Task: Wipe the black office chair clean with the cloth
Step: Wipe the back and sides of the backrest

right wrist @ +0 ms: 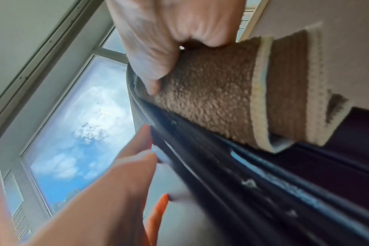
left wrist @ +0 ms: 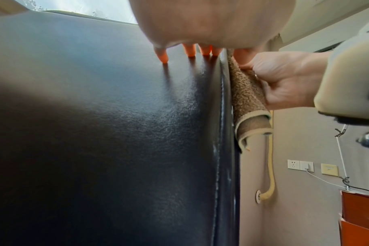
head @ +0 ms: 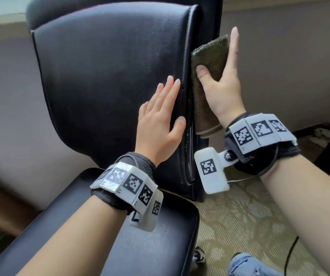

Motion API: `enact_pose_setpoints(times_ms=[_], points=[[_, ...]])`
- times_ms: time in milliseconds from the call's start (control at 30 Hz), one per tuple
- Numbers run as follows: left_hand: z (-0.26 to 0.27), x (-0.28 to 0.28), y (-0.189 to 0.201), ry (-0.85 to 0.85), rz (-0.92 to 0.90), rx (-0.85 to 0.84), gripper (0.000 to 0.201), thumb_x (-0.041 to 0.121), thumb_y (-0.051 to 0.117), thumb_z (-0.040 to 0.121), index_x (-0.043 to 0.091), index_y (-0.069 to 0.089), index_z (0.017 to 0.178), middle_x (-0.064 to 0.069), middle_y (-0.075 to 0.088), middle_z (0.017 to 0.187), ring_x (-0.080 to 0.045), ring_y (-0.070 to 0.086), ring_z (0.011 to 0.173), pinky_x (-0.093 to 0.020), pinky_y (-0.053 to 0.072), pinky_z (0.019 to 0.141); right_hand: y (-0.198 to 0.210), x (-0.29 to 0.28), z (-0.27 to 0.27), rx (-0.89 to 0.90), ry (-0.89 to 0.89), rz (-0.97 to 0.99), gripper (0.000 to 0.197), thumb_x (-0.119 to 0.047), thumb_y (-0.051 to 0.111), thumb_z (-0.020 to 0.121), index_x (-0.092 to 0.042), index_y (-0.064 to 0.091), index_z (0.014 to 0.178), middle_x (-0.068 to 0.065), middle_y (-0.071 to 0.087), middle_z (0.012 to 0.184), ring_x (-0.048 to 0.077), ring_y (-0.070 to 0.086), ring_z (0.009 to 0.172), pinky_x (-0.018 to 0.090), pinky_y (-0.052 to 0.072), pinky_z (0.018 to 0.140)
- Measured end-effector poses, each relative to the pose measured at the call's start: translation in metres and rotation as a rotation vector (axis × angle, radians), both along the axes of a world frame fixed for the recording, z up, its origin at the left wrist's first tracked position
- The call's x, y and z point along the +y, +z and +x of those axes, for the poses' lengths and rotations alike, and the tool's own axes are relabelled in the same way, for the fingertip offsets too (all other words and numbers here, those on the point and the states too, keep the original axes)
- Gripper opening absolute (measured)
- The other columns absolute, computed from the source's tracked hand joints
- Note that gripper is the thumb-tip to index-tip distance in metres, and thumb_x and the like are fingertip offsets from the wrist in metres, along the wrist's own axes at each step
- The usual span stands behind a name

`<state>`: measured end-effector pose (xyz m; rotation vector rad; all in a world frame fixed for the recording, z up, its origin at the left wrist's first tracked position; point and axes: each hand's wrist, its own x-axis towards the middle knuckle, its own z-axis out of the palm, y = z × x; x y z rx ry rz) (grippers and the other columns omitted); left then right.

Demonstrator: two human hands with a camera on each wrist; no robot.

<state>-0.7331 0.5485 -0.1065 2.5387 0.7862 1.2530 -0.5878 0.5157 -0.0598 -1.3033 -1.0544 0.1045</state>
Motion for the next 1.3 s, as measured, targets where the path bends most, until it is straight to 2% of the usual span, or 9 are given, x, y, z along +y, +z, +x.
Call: enact_pose_setpoints(times_ms=[167,467,567,633,700,800,1000,1167,1300], points=[[0.002,-0.001,0.000,-0.003,-0.020,-0.013,0.070,0.035,0.034,0.079,0.025,0.022,0.147,0.006,0.018,0.155,-0.012,0.011,0.143,-0.042,0.016,0.114,-0.005,0.002,0.005,0.146,0.044,-0.044,0.089,-0.018,0.067,0.083,-0.025,0.007,0.149,-0.016,0.047,0.125,0.005,0.049,0.120,0.032,0.036,0.108],[0.001,-0.004,0.004,-0.005,-0.067,0.003,0.069,0.025,0.043,0.083,0.025,0.020,0.148,0.008,0.013,0.156,-0.009,0.007,0.144,-0.046,0.013,0.116,-0.036,-0.004,0.003,0.213,0.012,-0.106,0.097,-0.022,0.070,0.080,-0.025,0.003,0.149,-0.001,0.045,0.137,0.014,0.046,0.124,0.037,0.034,0.109],[0.000,-0.003,0.004,-0.009,-0.059,-0.001,0.069,0.024,0.043,0.083,0.025,0.020,0.148,0.008,0.014,0.156,-0.009,0.007,0.144,-0.045,0.013,0.116,-0.035,-0.007,-0.004,-0.100,-0.311,0.061,0.091,-0.017,0.077,0.067,-0.019,0.025,0.142,0.007,0.034,0.123,0.026,0.044,0.116,0.025,0.032,0.102],[-0.001,-0.002,0.004,-0.017,-0.049,-0.001,0.069,0.025,0.042,0.082,0.024,0.022,0.148,0.008,0.015,0.155,-0.009,0.008,0.143,-0.043,0.013,0.116,-0.033,-0.010,-0.005,-0.358,-0.456,0.205,0.068,-0.016,0.078,0.063,-0.025,0.038,0.118,0.010,0.040,0.112,0.028,0.048,0.104,0.025,0.040,0.087],[-0.002,0.000,0.002,-0.028,-0.025,0.004,0.068,0.030,0.039,0.082,0.025,0.022,0.148,0.010,0.015,0.155,-0.008,0.009,0.143,-0.038,0.012,0.115,-0.036,-0.011,-0.001,-0.536,-0.469,0.246,0.046,-0.018,0.072,0.070,-0.023,0.038,0.101,0.004,0.040,0.105,0.023,0.049,0.095,0.029,0.043,0.073],[-0.005,0.006,0.000,-0.035,0.030,0.001,0.067,0.032,0.038,0.081,0.025,0.024,0.147,0.013,0.015,0.151,-0.009,0.013,0.142,-0.037,0.015,0.114,-0.045,-0.009,0.007,-0.751,-0.493,0.237,0.027,-0.020,0.062,0.084,-0.021,0.054,0.110,-0.002,0.037,0.106,0.019,0.042,0.094,0.034,0.049,0.067],[-0.005,0.013,-0.003,-0.056,0.087,-0.026,0.066,0.028,0.041,0.080,0.022,0.029,0.145,0.011,0.018,0.149,-0.015,0.018,0.142,-0.046,0.019,0.113,-0.061,-0.012,0.009,-0.895,-0.468,0.062,0.049,-0.031,0.051,0.090,-0.012,0.048,0.135,0.005,0.024,0.131,0.028,0.029,0.115,0.039,0.042,0.094],[-0.005,0.012,-0.003,-0.068,0.069,-0.020,0.066,0.029,0.040,0.081,0.022,0.028,0.145,0.013,0.016,0.148,-0.014,0.016,0.142,-0.049,0.019,0.113,-0.053,-0.010,0.002,-0.914,-0.516,0.012,0.049,-0.002,0.051,0.083,-0.005,0.048,0.133,0.025,0.038,0.133,0.044,0.048,0.101,0.043,0.051,0.079],[-0.006,0.013,-0.003,-0.068,0.081,-0.009,0.066,0.028,0.040,0.081,0.022,0.028,0.145,0.013,0.015,0.148,-0.015,0.017,0.142,-0.051,0.021,0.112,-0.072,-0.018,0.002,-0.938,-0.492,-0.012,0.053,0.007,0.051,0.080,-0.006,0.050,0.131,0.011,0.024,0.131,0.038,0.044,0.100,0.039,0.049,0.083]])
